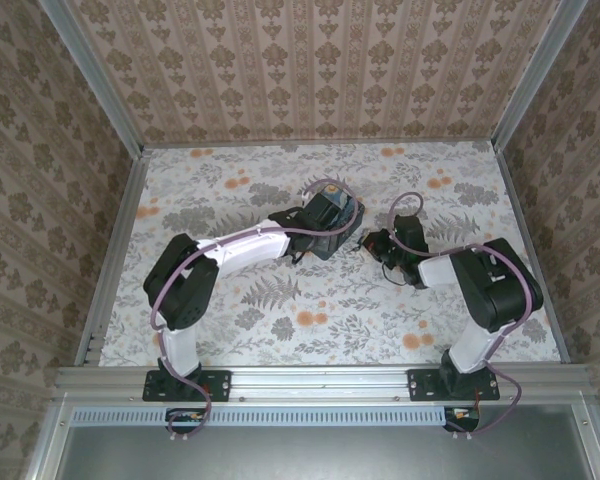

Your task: Unlock the padlock with the key

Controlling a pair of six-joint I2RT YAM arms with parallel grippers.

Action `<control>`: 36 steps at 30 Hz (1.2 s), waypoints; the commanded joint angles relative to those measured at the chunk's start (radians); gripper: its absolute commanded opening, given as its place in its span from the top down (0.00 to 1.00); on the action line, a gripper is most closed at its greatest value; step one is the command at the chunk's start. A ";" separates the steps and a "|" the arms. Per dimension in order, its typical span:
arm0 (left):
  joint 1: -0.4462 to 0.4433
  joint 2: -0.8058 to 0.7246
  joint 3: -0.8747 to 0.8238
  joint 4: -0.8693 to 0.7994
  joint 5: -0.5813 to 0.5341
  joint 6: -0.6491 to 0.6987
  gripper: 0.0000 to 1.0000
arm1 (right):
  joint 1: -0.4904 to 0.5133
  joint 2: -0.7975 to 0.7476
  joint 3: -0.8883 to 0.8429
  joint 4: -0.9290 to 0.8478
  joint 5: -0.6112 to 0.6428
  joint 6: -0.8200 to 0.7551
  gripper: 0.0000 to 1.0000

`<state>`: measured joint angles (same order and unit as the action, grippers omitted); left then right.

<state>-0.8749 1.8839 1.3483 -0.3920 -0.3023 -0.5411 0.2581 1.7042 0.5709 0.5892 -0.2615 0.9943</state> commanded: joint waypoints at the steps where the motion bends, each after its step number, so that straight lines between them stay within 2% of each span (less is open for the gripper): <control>1: 0.010 0.079 -0.046 -0.188 0.077 0.033 0.07 | -0.001 -0.057 -0.026 -0.019 -0.058 -0.037 1.00; 6: 0.031 0.031 0.004 -0.202 0.112 0.056 0.05 | 0.012 -0.142 -0.105 0.024 -0.122 -0.008 1.00; 9: 0.042 -0.010 0.044 -0.221 0.138 0.068 0.04 | 0.052 -0.227 -0.145 0.000 -0.147 -0.006 1.00; 16: 0.063 -0.129 0.093 -0.239 0.208 0.061 0.03 | 0.278 -0.421 -0.179 -0.119 -0.077 -0.008 1.00; 20: 0.077 -0.198 0.093 -0.239 0.232 0.043 0.02 | 0.410 -0.418 -0.208 -0.056 -0.009 0.053 1.00; 23: 0.084 -0.256 0.088 -0.243 0.230 0.034 0.02 | 0.478 -0.358 -0.220 0.020 0.015 0.091 1.00; 27: 0.096 -0.320 0.077 -0.267 0.217 0.028 0.02 | 0.482 -0.248 -0.248 0.120 0.033 0.119 1.00; 35: 0.116 -0.435 -0.019 -0.272 0.207 -0.003 0.01 | 0.393 -0.194 -0.268 0.098 0.062 0.086 1.00; 36: 0.120 -0.447 -0.036 -0.267 0.210 -0.008 0.01 | 0.379 -0.190 -0.268 0.097 0.057 0.083 0.92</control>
<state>-0.7670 1.4693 1.3506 -0.6289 -0.0895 -0.5201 0.6628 1.5017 0.3092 0.6495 -0.2302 1.0821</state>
